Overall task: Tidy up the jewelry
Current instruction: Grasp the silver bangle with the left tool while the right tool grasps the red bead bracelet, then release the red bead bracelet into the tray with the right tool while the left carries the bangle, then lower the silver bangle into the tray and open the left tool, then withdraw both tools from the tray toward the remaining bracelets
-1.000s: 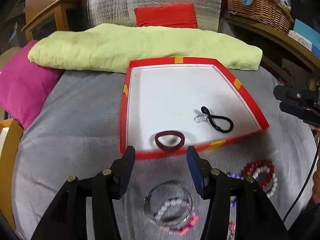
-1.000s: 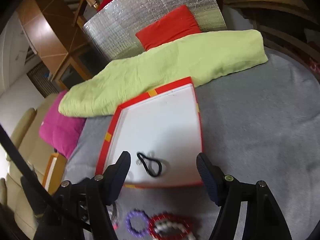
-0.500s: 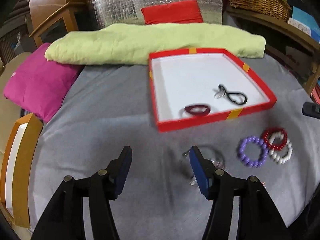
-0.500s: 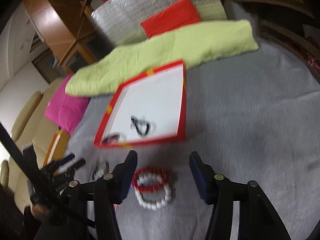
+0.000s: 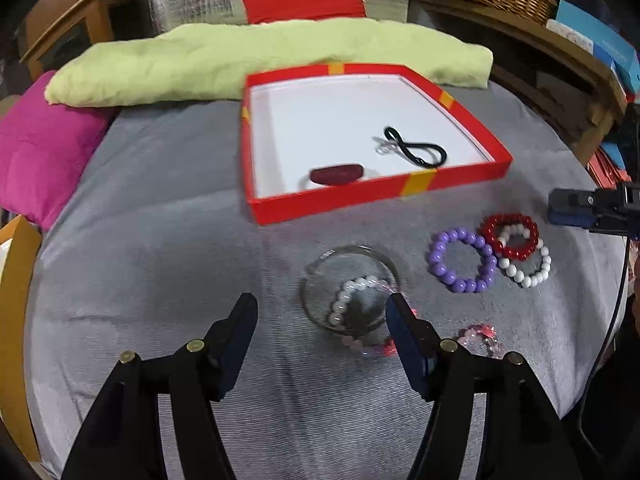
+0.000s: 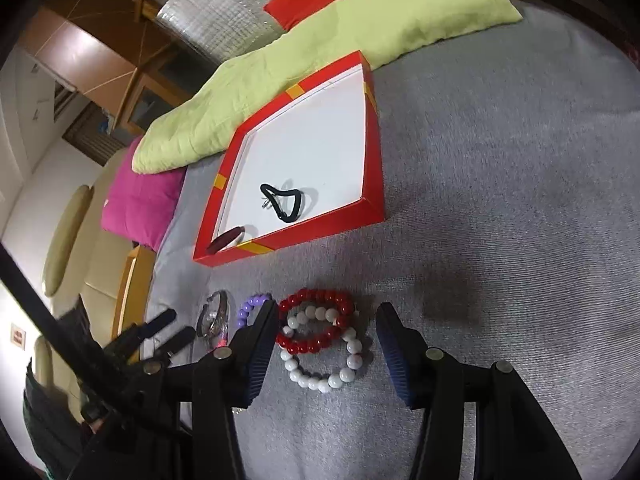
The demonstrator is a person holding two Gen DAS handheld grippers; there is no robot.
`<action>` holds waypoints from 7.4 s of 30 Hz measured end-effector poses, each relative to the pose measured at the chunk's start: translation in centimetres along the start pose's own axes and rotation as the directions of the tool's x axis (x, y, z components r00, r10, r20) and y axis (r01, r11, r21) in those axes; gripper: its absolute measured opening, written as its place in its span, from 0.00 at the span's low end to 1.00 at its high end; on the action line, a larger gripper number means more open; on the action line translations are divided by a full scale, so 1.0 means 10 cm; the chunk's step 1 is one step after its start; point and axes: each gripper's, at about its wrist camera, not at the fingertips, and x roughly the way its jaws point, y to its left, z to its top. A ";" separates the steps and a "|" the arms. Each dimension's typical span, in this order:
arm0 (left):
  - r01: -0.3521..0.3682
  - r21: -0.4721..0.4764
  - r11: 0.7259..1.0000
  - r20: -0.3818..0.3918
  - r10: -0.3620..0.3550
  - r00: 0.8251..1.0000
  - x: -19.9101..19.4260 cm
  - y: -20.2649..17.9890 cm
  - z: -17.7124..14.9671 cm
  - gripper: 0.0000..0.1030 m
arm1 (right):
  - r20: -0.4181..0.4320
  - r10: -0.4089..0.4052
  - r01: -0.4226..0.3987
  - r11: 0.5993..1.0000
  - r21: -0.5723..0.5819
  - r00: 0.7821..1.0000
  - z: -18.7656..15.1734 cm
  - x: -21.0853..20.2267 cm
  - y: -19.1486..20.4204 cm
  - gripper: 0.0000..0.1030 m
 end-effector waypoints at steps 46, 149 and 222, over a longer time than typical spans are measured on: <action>0.058 0.005 0.998 0.145 -0.058 0.988 -0.13 -0.20 0.17 0.60 | 0.176 0.029 -0.012 0.995 -0.098 0.984 0.12 0.01 0.49 0.10; -0.295 -0.014 0.955 0.104 0.294 0.950 0.79 -0.09 1.39 0.61 | 0.273 -0.123 0.134 0.991 -0.020 0.954 1.31 0.73 0.60 0.53; -0.157 0.083 0.984 0.019 0.156 0.988 -0.18 -0.06 -0.25 0.62 | 0.101 -0.170 0.181 0.977 -0.115 0.980 -0.40 0.05 0.41 0.53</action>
